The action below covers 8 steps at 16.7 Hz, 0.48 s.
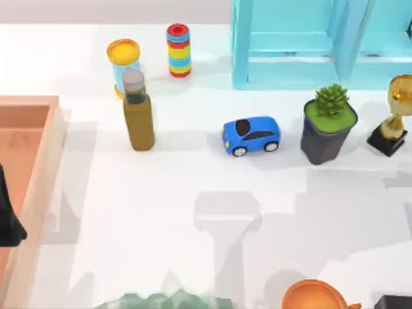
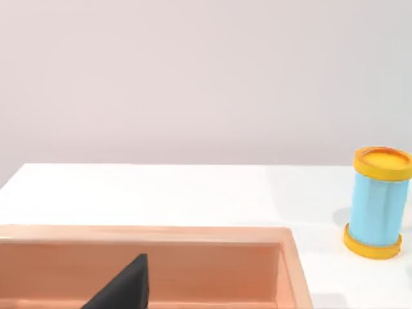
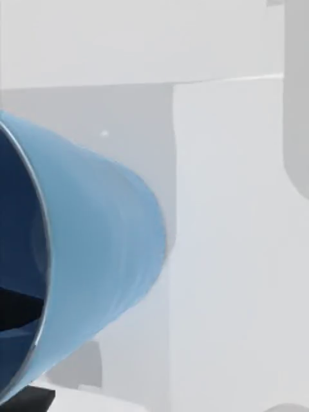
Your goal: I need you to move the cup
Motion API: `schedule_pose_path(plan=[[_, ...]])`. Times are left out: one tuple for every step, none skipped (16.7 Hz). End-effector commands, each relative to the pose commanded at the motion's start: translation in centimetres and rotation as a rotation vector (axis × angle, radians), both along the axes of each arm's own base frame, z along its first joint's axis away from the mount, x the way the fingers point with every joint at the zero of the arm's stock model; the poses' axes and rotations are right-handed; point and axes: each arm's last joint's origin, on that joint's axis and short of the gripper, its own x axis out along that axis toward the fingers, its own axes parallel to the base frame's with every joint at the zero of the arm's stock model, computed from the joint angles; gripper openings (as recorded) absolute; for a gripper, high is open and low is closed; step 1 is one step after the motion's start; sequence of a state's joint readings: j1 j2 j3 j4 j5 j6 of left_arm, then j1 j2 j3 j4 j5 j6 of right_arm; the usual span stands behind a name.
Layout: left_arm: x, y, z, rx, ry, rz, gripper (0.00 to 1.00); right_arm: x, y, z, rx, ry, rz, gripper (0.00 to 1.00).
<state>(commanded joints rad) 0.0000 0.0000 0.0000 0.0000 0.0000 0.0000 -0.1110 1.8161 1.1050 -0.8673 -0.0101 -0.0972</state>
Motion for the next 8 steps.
schedule_pose_path(plan=[[0.0, 0.0, 0.0, 0.0, 0.0, 0.0, 1.0, 0.0, 0.0, 0.0, 0.0, 0.0, 0.0, 0.6], [0.0, 0.0, 0.0, 0.0, 0.0, 0.0, 1.0, 0.0, 0.0, 0.0, 0.0, 0.0, 0.0, 0.68], [0.0, 0.0, 0.0, 0.0, 0.0, 0.0, 1.0, 0.0, 0.0, 0.0, 0.0, 0.0, 0.0, 0.75], [0.0, 0.0, 0.0, 0.0, 0.0, 0.0, 1.0, 0.0, 0.0, 0.0, 0.0, 0.0, 0.0, 0.83], [0.0, 0.0, 0.0, 0.0, 0.0, 0.0, 1.0, 0.0, 0.0, 0.0, 0.0, 0.0, 0.0, 0.9], [0.0, 0.0, 0.0, 0.0, 0.0, 0.0, 1.0, 0.0, 0.0, 0.0, 0.0, 0.0, 0.0, 0.98], [0.0, 0.0, 0.0, 0.0, 0.0, 0.0, 1.0, 0.0, 0.0, 0.0, 0.0, 0.0, 0.0, 1.0], [0.0, 0.0, 0.0, 0.0, 0.0, 0.0, 1.0, 0.0, 0.0, 0.0, 0.0, 0.0, 0.0, 1.0]])
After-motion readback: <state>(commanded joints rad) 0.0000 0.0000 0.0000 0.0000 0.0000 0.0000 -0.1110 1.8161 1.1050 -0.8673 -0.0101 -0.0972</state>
